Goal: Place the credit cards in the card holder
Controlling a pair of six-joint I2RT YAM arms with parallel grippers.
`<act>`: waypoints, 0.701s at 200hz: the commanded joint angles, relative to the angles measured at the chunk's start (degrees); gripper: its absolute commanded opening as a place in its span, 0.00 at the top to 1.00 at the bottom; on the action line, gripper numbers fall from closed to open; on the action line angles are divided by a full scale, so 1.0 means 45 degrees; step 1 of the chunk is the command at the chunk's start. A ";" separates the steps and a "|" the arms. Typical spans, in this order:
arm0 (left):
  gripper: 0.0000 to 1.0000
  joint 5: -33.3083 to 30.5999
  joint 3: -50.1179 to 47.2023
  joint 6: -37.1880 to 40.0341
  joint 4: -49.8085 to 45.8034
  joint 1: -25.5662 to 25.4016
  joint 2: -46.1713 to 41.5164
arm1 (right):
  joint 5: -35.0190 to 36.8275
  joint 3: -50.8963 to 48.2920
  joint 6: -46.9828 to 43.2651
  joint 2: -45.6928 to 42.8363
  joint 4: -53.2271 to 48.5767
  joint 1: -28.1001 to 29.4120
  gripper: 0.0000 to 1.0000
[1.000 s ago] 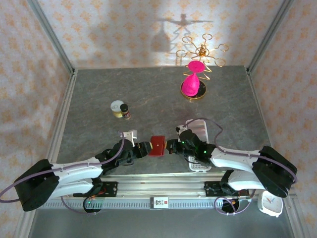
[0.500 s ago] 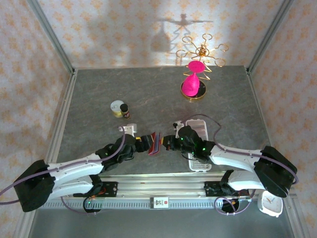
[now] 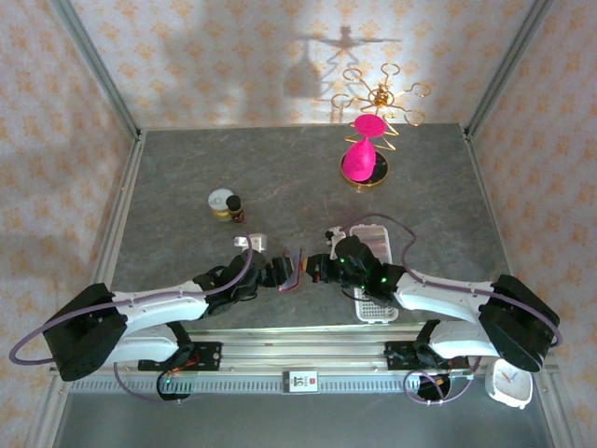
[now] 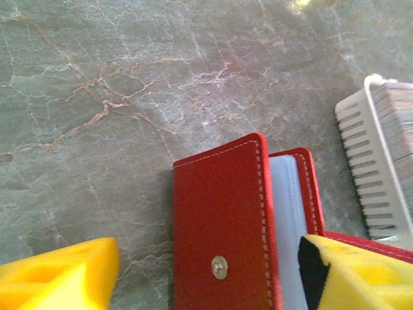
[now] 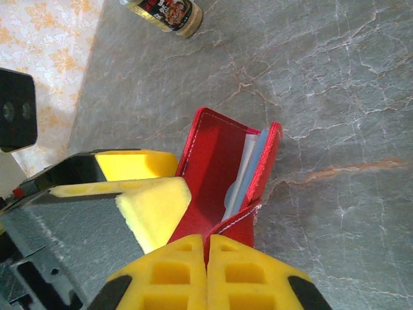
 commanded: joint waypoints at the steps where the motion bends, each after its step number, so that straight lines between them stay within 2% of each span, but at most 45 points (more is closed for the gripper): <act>1: 0.32 -0.0581 0.0368 0.0052 -0.0382 0.0038 0.0143 | 0.0502 0.0441 -0.0212 -0.0070 -0.0302 0.0092 1.00; 29: 0.41 -0.0793 -0.0089 -0.0160 -0.0129 0.0081 -0.0096 | 0.1277 0.0540 -0.0198 -0.0037 -0.1008 0.0073 1.00; 45: 0.52 -0.0923 -0.0324 -0.0335 -0.0245 0.0163 -0.0200 | 0.1729 0.0594 -0.0073 0.0039 -0.1463 0.0051 1.00; 91: 0.54 -0.1255 -0.1307 -0.0957 -0.0364 0.0418 -0.0664 | 0.2573 0.0549 0.0188 0.0218 -0.2139 -0.0005 1.00; 140: 0.61 -0.0546 -0.2340 -0.1259 0.0310 0.0795 -0.0623 | 0.3266 0.0352 0.0413 0.0503 -0.2704 -0.0025 1.00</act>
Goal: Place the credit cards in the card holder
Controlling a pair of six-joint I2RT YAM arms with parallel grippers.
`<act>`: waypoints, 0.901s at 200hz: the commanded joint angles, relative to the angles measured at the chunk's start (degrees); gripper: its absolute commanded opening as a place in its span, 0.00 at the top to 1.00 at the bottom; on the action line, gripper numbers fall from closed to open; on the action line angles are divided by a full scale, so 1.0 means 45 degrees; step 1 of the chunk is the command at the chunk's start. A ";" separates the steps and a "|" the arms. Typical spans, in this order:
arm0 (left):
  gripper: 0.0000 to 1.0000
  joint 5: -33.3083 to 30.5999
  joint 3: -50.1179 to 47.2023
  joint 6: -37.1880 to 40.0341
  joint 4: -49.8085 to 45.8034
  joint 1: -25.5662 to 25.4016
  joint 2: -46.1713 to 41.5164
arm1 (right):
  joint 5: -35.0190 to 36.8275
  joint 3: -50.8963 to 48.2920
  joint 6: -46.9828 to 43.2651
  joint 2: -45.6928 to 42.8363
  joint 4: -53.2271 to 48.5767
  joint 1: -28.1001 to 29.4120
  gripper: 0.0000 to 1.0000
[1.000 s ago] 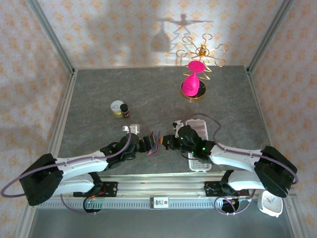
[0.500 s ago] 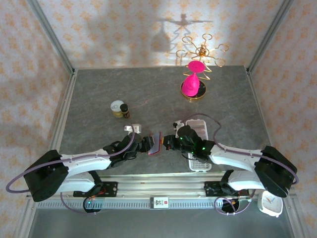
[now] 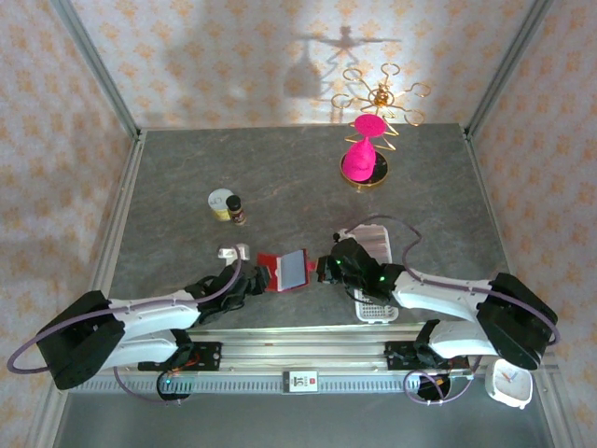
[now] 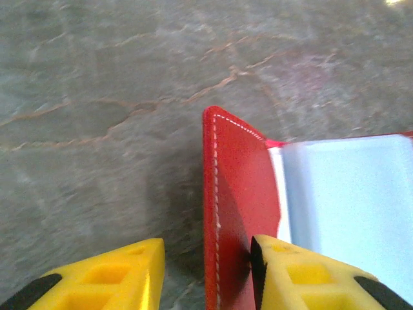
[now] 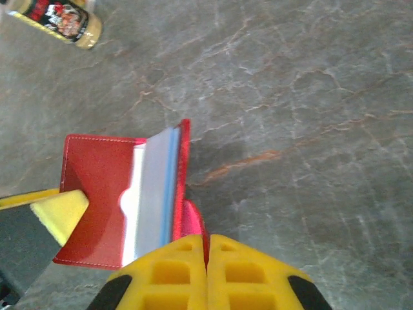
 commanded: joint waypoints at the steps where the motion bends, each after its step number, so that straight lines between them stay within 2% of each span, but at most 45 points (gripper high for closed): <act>1: 0.61 0.0191 -0.0356 -0.0294 0.0315 0.0227 0.0178 | 0.0848 0.0146 0.0182 0.0261 -0.0565 -0.0039 1.00; 73: 0.66 0.1985 -0.0802 -0.0054 0.2326 0.0266 0.0451 | 0.1415 0.0400 0.0310 0.0806 -0.1432 -0.0040 1.00; 100: 0.68 0.2341 -0.0789 0.0041 0.2490 0.0281 0.0361 | 0.1021 0.0710 0.0027 0.0438 -0.1665 -0.0039 0.83; 136: 0.68 0.2947 -0.0807 0.0051 0.2839 0.0281 0.0207 | 0.1620 0.1779 -0.0308 -0.0262 -0.3497 -0.0039 0.65; 156: 0.67 0.3009 -0.0837 0.0077 0.2888 0.0270 0.0024 | 0.1515 0.2169 -0.0479 -0.0743 -0.3944 -0.0025 0.59; 180: 0.68 0.2863 -0.0774 0.0095 0.2678 0.0281 0.0020 | 0.1043 0.2624 -0.0485 -0.0799 -0.3948 0.0142 0.58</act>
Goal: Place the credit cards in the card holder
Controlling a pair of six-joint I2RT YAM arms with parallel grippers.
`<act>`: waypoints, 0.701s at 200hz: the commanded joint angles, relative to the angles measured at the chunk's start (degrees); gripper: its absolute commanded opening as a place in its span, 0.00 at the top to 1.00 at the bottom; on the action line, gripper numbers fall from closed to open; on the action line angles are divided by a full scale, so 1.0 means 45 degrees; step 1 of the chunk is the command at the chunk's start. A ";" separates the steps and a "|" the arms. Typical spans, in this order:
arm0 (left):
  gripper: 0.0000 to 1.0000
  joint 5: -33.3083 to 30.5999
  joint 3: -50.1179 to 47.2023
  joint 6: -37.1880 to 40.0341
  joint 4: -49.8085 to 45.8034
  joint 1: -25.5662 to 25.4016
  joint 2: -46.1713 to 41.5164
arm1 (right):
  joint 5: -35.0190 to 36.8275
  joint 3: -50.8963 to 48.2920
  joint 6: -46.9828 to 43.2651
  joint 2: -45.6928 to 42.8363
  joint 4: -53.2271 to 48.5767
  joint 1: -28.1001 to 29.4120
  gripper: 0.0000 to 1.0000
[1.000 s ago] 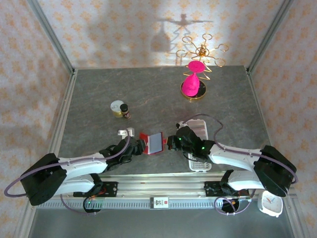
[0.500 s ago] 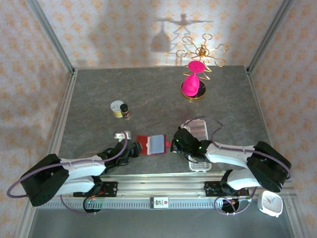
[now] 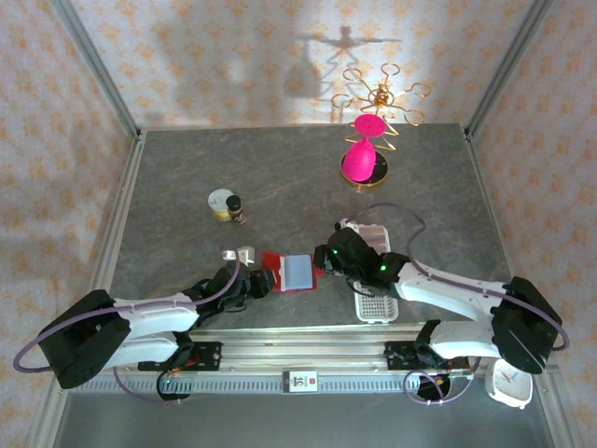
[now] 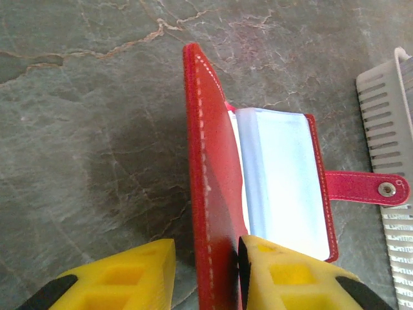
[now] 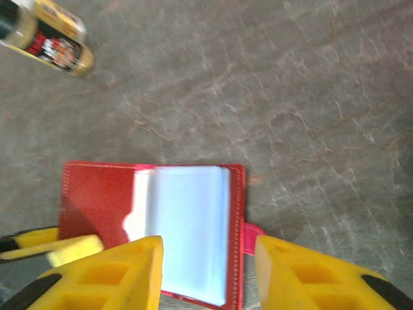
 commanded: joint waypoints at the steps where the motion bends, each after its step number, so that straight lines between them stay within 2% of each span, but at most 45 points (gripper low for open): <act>1: 0.68 0.0167 -0.0076 0.0086 0.0223 -0.0045 -0.0164 | 0.0012 0.0553 -0.0179 -0.0171 -0.0788 0.0154 0.58; 40: 0.65 -0.0181 -0.0074 0.0015 -0.0082 -0.0044 -0.0350 | -0.0351 0.1271 -0.0208 0.0932 -0.0188 0.0825 0.57; 79: 0.66 -0.0461 -0.0191 0.0220 -0.0393 -0.0046 -0.1347 | -0.0892 0.1787 -0.0274 0.2705 0.0533 0.1103 0.57; 102: 0.68 -0.0445 -0.0402 0.0203 -0.0212 -0.0051 -0.1629 | -0.1147 0.1980 -0.0235 0.3607 0.0759 0.1108 0.58; 140: 0.77 -0.0135 -0.0464 0.0110 0.0069 -0.0047 -0.0907 | -0.1299 0.2119 -0.0178 0.4472 0.0849 0.1127 0.59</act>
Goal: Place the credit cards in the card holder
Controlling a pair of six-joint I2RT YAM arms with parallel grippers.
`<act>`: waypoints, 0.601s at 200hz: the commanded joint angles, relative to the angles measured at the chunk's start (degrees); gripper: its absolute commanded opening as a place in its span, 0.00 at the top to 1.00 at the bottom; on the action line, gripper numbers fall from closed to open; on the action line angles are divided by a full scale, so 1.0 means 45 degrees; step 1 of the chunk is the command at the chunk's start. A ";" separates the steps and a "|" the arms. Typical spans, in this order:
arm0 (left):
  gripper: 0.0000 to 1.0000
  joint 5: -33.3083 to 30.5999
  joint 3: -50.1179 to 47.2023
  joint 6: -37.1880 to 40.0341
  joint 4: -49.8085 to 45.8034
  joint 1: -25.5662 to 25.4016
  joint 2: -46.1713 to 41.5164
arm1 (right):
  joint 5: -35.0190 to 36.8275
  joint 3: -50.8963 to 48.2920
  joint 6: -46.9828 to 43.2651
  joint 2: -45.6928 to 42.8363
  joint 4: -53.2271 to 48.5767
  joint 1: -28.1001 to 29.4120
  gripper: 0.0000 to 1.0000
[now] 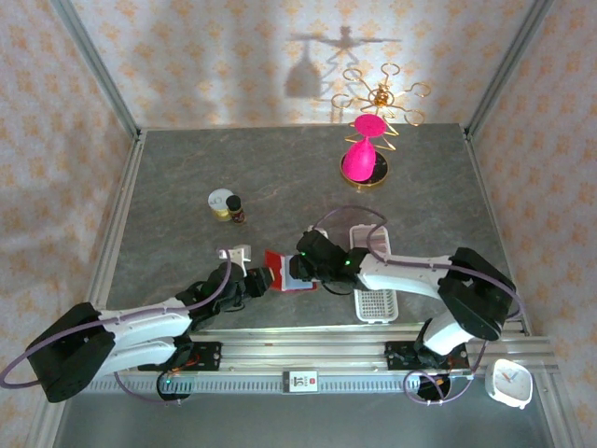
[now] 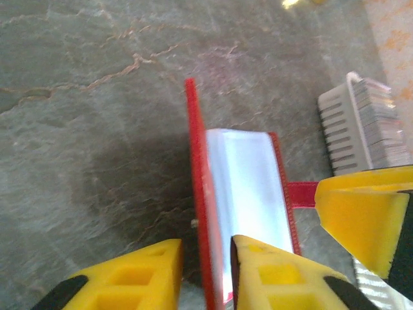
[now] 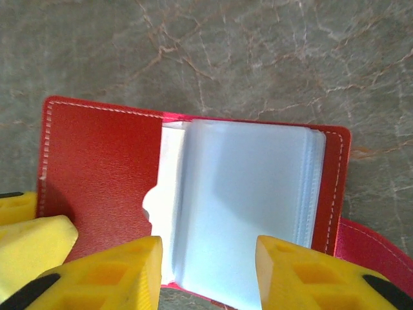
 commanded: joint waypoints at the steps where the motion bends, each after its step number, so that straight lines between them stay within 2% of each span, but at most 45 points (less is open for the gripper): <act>1: 0.78 0.0032 -0.0154 0.0074 0.0176 -0.0046 0.0415 | -0.0026 0.0399 -0.0071 0.0332 0.0252 0.0064 0.59; 76: 0.90 0.0150 -0.0443 -0.0066 0.0347 -0.0047 0.0586 | 0.0136 0.0362 0.0099 0.1009 -0.0059 0.0103 0.60; 120: 0.93 0.0263 -0.0631 -0.0201 0.0602 -0.0045 0.0630 | 0.0064 0.0365 0.0153 0.1384 -0.0095 0.0141 0.59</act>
